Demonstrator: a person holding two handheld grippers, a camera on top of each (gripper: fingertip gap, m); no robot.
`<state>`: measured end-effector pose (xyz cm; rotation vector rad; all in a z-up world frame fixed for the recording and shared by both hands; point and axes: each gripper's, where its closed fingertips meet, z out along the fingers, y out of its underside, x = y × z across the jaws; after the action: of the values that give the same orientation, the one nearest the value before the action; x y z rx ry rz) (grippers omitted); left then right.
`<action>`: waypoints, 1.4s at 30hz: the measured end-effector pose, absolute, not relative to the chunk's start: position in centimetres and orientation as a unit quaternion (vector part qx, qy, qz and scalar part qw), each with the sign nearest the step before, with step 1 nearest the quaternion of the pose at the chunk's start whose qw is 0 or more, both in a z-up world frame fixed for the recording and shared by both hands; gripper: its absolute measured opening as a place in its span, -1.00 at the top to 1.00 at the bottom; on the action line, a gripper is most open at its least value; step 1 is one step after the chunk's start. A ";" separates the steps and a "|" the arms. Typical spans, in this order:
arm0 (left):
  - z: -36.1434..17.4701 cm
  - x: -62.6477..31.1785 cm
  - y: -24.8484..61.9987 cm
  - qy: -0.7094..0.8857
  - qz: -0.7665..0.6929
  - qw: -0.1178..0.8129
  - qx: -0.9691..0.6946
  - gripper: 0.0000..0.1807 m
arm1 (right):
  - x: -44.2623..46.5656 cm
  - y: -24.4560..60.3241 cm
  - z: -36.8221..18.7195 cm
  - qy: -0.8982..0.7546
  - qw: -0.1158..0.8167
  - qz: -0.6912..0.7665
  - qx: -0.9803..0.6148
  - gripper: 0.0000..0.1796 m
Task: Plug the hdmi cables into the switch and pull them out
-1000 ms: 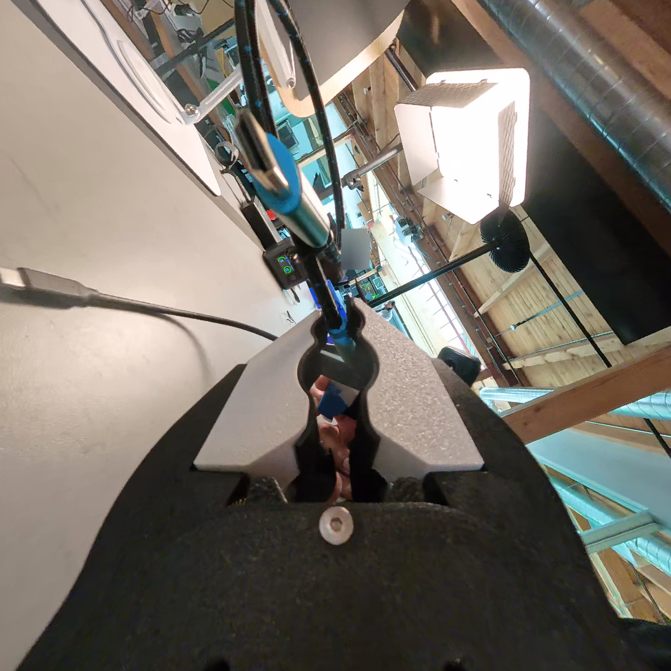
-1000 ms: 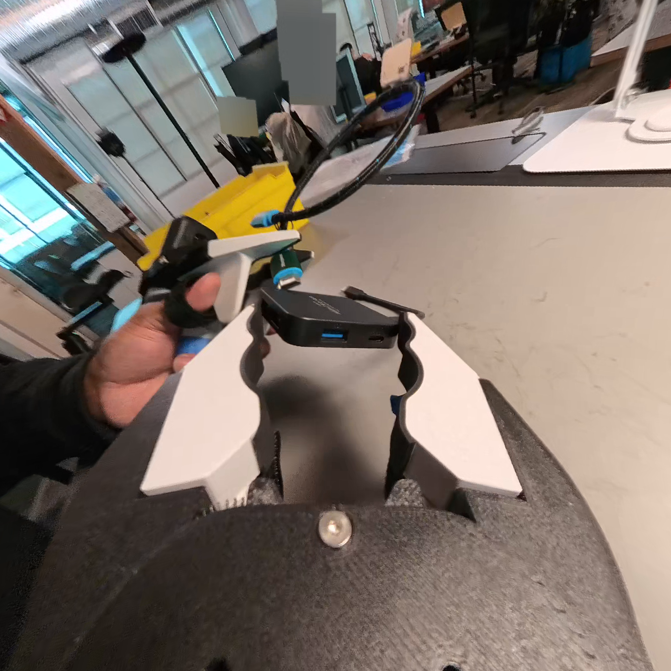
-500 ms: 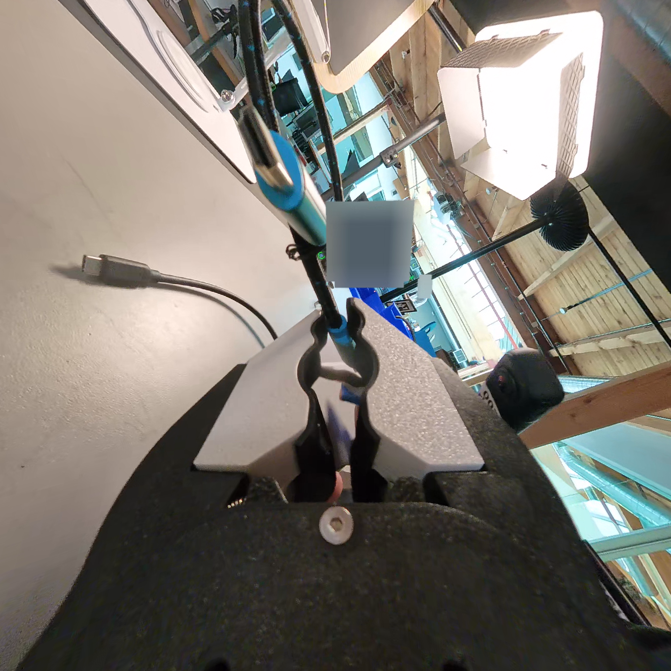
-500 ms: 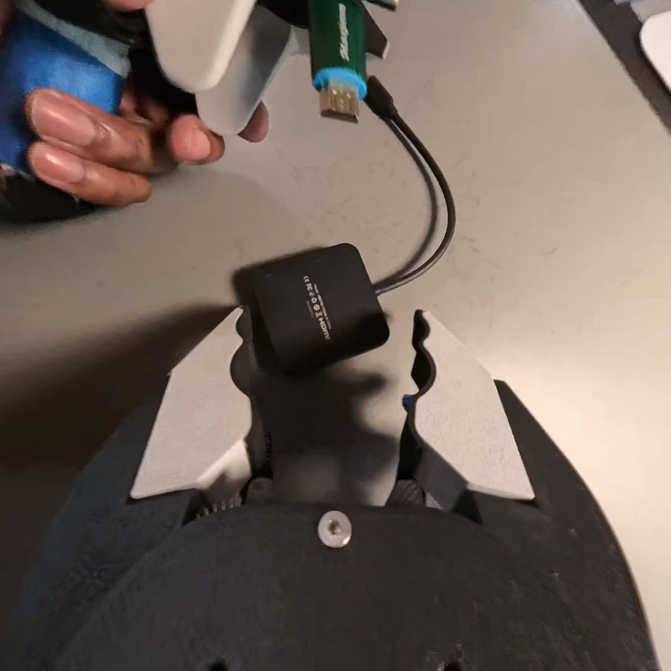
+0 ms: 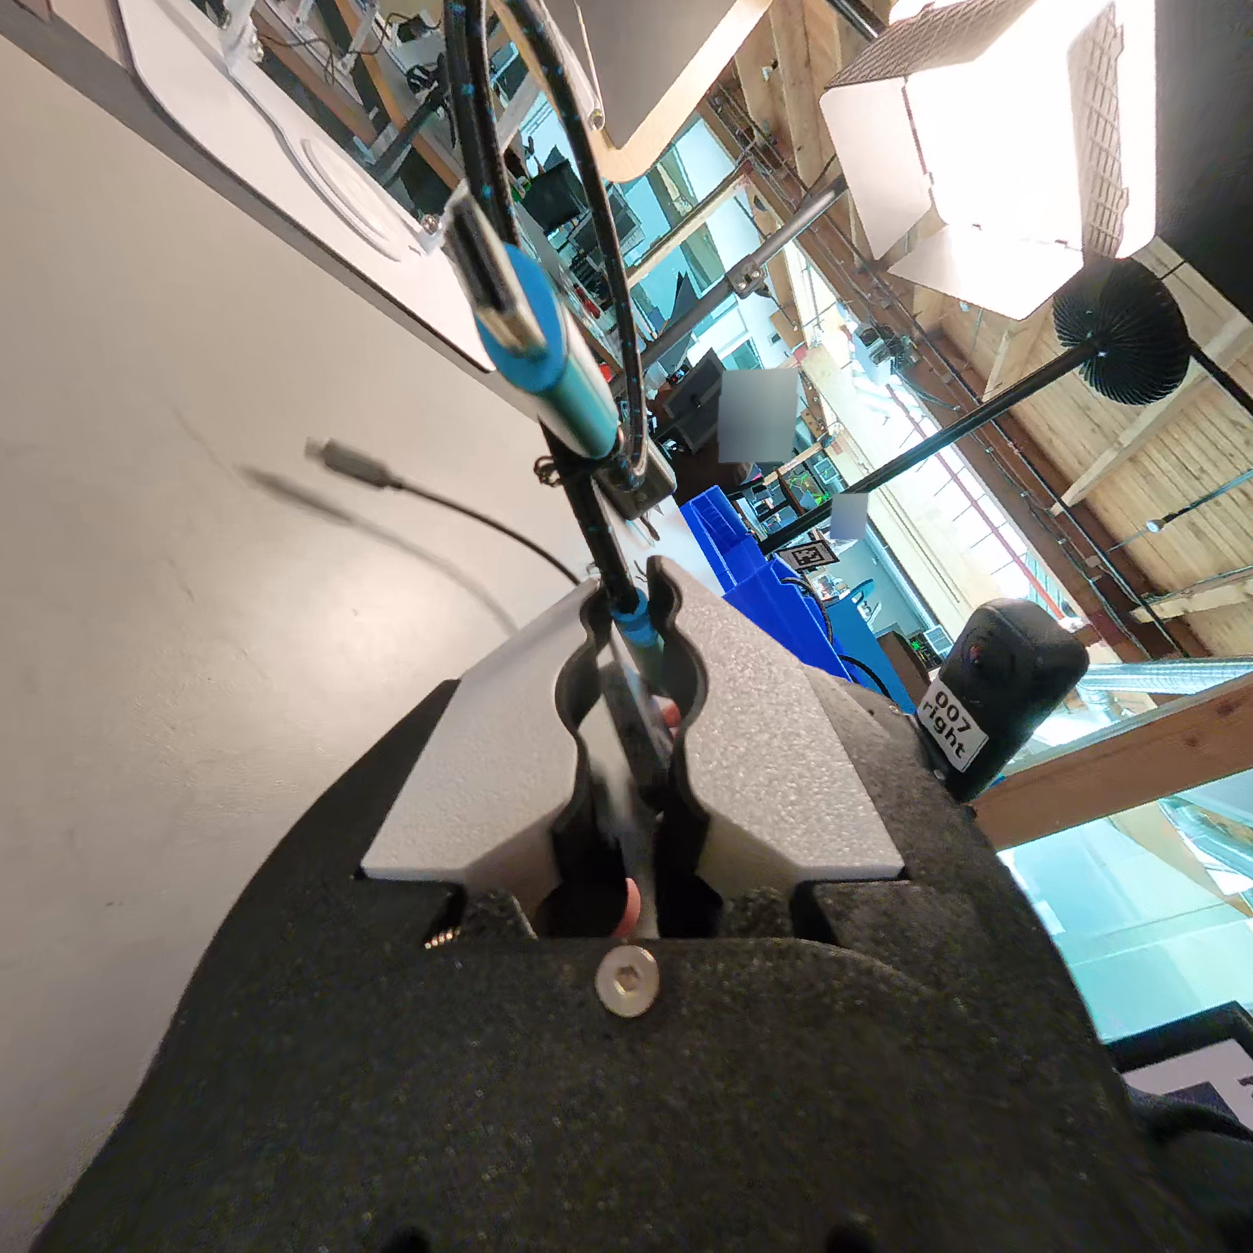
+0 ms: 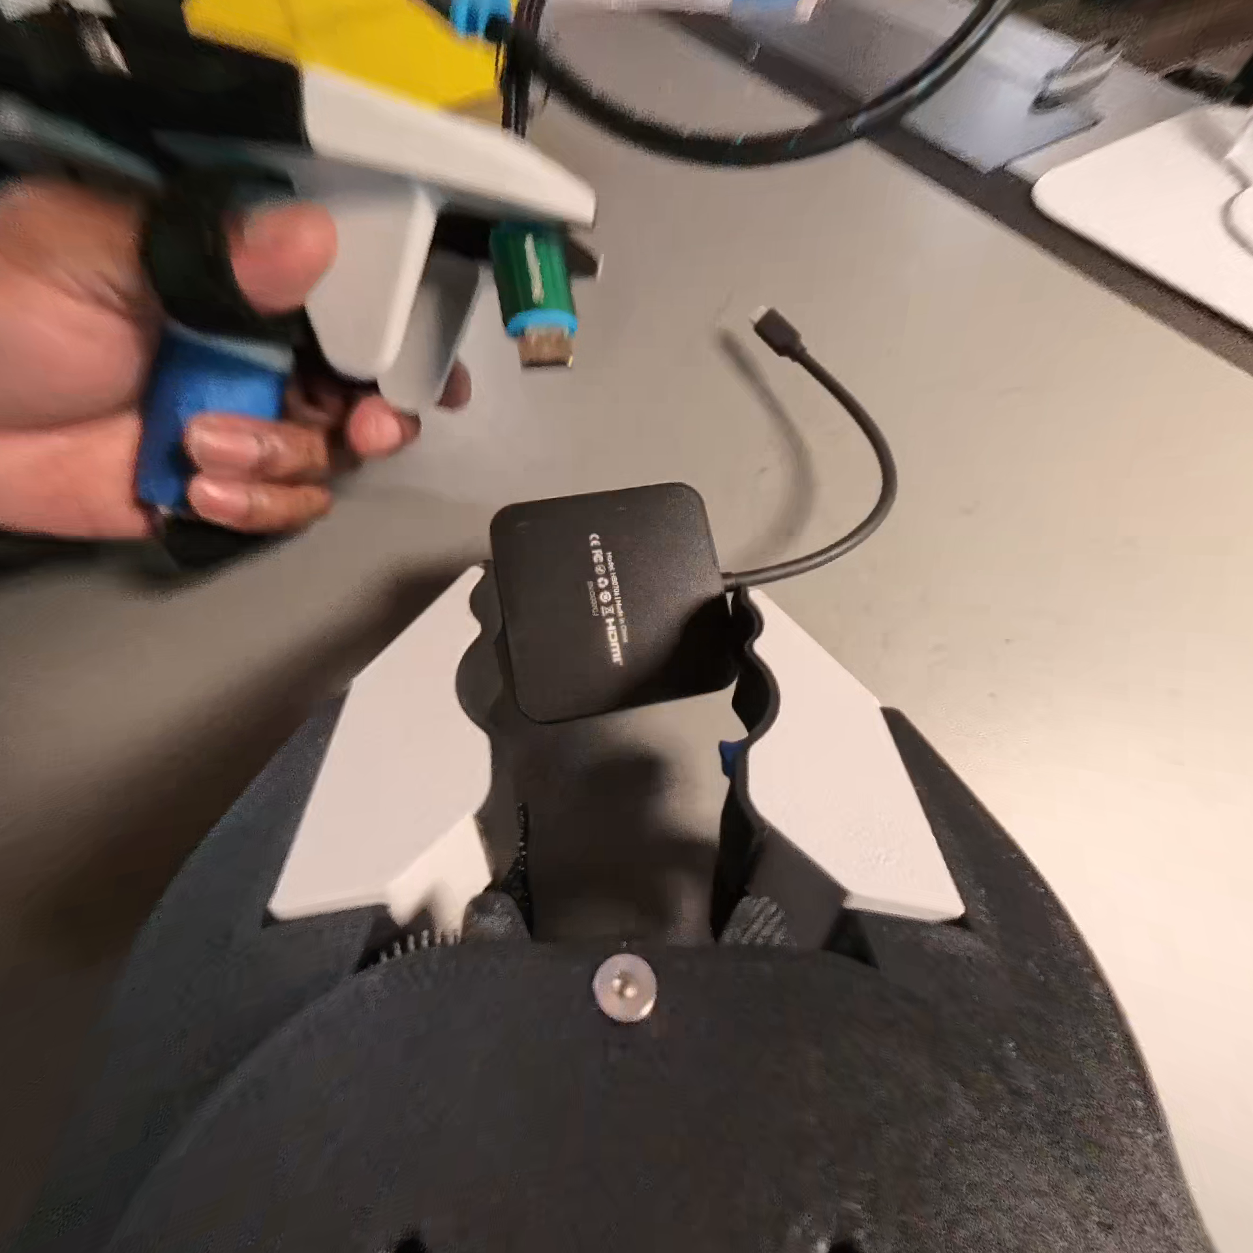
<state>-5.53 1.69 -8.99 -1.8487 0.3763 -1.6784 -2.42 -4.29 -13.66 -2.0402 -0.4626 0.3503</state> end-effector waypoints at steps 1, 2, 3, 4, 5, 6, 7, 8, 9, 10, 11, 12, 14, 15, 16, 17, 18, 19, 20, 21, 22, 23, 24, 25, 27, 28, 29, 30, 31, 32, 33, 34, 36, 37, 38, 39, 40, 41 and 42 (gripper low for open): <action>-8.9 -5.5 1.5 0.142 -0.636 0.302 -0.696 0.89 | -2.3 -4.2 -12.8 -0.181 0.509 0.149 -0.828 0.21; -8.8 -5.4 1.3 0.142 -0.640 0.301 -0.692 0.89 | -2.2 -4.1 -12.2 -0.177 0.525 0.152 -0.818 0.21; -8.6 -5.3 1.1 0.141 -0.647 0.301 -0.687 0.88 | -2.2 -4.1 -11.8 -0.176 0.533 0.152 -0.813 0.21; -8.4 -5.3 0.9 0.141 -0.650 0.301 -0.683 0.89 | -2.3 -4.0 -11.7 -0.177 0.538 0.150 -0.810 0.21; -8.2 -5.3 0.7 0.142 -0.652 0.303 -0.680 0.89 | -2.4 -4.0 -11.5 -0.179 0.544 0.144 -0.807 0.21; -8.0 -5.2 0.6 0.145 -0.654 0.307 -0.676 0.89 | -2.5 -3.9 -11.4 -0.183 0.550 0.135 -0.804 0.21; -7.8 -5.3 0.5 0.148 -0.655 0.311 -0.673 0.88 | -2.6 -3.8 -11.3 -0.187 0.555 0.127 -0.800 0.21; -7.7 -5.2 0.4 0.151 -0.654 0.313 -0.672 0.89 | -2.8 -3.8 -11.1 -0.192 0.561 0.119 -0.796 0.22; -7.6 -5.2 0.3 0.154 -0.653 0.315 -0.672 0.89 | -3.1 -3.8 -10.9 -0.197 0.565 0.116 -0.793 0.22; -7.5 -5.2 0.3 0.157 -0.653 0.317 -0.669 0.89 | -3.4 -3.9 -10.8 -0.198 0.568 0.117 -0.790 0.22; -7.5 -5.2 0.2 0.159 -0.654 0.318 -0.667 0.89 | -3.6 -3.9 -10.6 -0.197 0.572 0.118 -0.787 0.22; -7.5 -5.1 0.1 0.162 -0.654 0.319 -0.667 0.89 | -3.7 -3.8 -10.4 -0.194 0.578 0.115 -0.784 0.22; -7.3 -5.2 0.0 0.164 -0.655 0.328 -0.661 0.89 | -3.6 -3.8 -10.0 -0.189 0.586 0.107 -0.781 0.23; -7.1 -5.2 0.0 0.167 -0.654 0.333 -0.658 0.88 | -3.6 -3.8 -9.9 -0.186 0.588 0.109 -0.780 0.23; -7.0 -5.2 0.0 0.171 -0.654 0.338 -0.655 0.89 | -3.6 -3.8 -9.8 -0.181 0.588 0.114 -0.780 0.23; -6.8 -5.1 -0.1 0.176 -0.653 0.344 -0.652 0.88 | -3.6 -3.8 -9.9 -0.175 0.587 0.118 -0.781 0.23; -6.7 -5.1 -0.2 0.180 -0.650 0.352 -0.649 0.88 | -3.4 -3.7 -9.9 -0.170 0.588 0.118 -0.782 0.23; -6.6 -5.1 -0.3 0.186 -0.647 0.359 -0.646 0.89 | -3.3 -3.7 -9.8 -0.168 0.590 0.115 -0.781 0.23; -6.7 -5.0 -0.5 0.195 -0.643 0.365 -0.645 0.89 | -3.2 -3.7 -9.7 -0.167 0.592 0.111 -0.780 0.22; -6.6 -5.0 -0.6 0.201 -0.640 0.369 -0.643 0.89 | -3.1 -3.7 -9.6 -0.166 0.594 0.107 -0.779 0.23; -6.5 -4.9 -0.7 0.207 -0.638 0.372 -0.641 0.89 | -2.9 -3.7 -9.5 -0.164 0.597 0.104 -0.778 0.22; -6.6 -4.8 -0.8 0.212 -0.637 0.372 -0.641 0.89 | -2.8 -3.7 -9.4 -0.164 0.599 0.102 -0.777 0.23; -6.5 -4.8 -0.9 0.214 -0.638 0.372 -0.640 0.89 | -2.8 -3.7 -9.3 -0.166 0.601 0.099 -0.775 0.23; -6.5 -4.8 -1.0 0.216 -0.641 0.368 -0.638 0.89 | -2.7 -3.7 -9.2 -0.170 0.603 0.096 -0.774 0.23; -6.6 -4.6 -1.1 0.225 -0.646 0.352 -0.638 0.88 | -2.4 -3.8 -9.2 -0.178 0.602 0.089 -0.773 0.23; -6.7 -4.4 -1.3 0.232 -0.649 0.345 -0.637 0.88 | -2.3 -3.8 -9.1 -0.185 0.603 0.085 -0.772 0.23; -6.7 -4.3 -1.4 0.240 -0.653 0.336 -0.635 0.88 | -2.1 -3.9 -9.0 -0.191 0.604 0.081 -0.770 0.23; -6.7 -4.2 -1.6 0.248 -0.656 0.326 -0.634 0.87 | -2.0 -4.0 -8.9 -0.198 0.605 0.077 -0.768 0.23; -6.7 -4.0 -1.8 0.256 -0.660 0.314 -0.632 0.87 | -1.8 -4.2 -8.7 -0.207 0.605 0.072 -0.765 0.23; -6.7 -3.9 -2.0 0.263 -0.666 0.302 -0.630 0.87 | -1.7 -4.3 -8.6 -0.215 0.607 0.069 -0.762 0.23; -6.6 -3.8 -2.2 0.270 -0.671 0.292 -0.626 0.87 | -1.6 -4.4 -8.4 -0.222 0.609 0.065 -0.759 0.23; -6.5 -3.8 -2.4 0.276 -0.675 0.284 -0.622 0.87 | -1.6 -4.5 -8.2 -0.229 0.611 0.061 -0.756 0.23; -6.4 -3.6 -2.9 0.291 -0.683 0.266 -0.615 0.86 | -1.9 -5.0 -8.1 -0.256 0.610 0.058 -0.748 0.23; -6.3 -3.6 -3.1 0.297 -0.687 0.256 -0.612 0.86 | -2.0 -5.1 -8.1 -0.266 0.610 0.050 -0.745 0.23; -6.3 -3.6 -3.1 0.302 -0.688 0.250 -0.611 0.86 | -1.9 -5.1 -8.1 -0.268 0.610 0.041 -0.745 0.23; -6.4 -3.5 -3.1 0.303 -0.686 0.255 -0.611 0.86 | -1.9 -5.0 -8.1 -0.263 0.610 0.040 -0.747 0.23; -6.6 -3.4 -3.1 0.300 -0.685 0.260 -0.611 0.85 | -1.9 -4.9 -8.2 -0.255 0.611 0.041 -0.749 0.23; -6.8 -3.3 -3.1 0.293 -0.684 0.261 -0.615 0.85 | -2.0 -4.7 -8.3 -0.246 0.610 0.040 -0.752 0.23; -6.9 -3.4 -2.8 0.283 -0.682 0.268 -0.619 0.85 | -2.1 -4.6 -8.5 -0.238 0.609 0.040 -0.755 0.23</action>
<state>-3.37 -2.82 -6.91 -1.6692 0.7625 -1.8413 -2.08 -4.56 -8.49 -1.7444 -0.5498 0.0930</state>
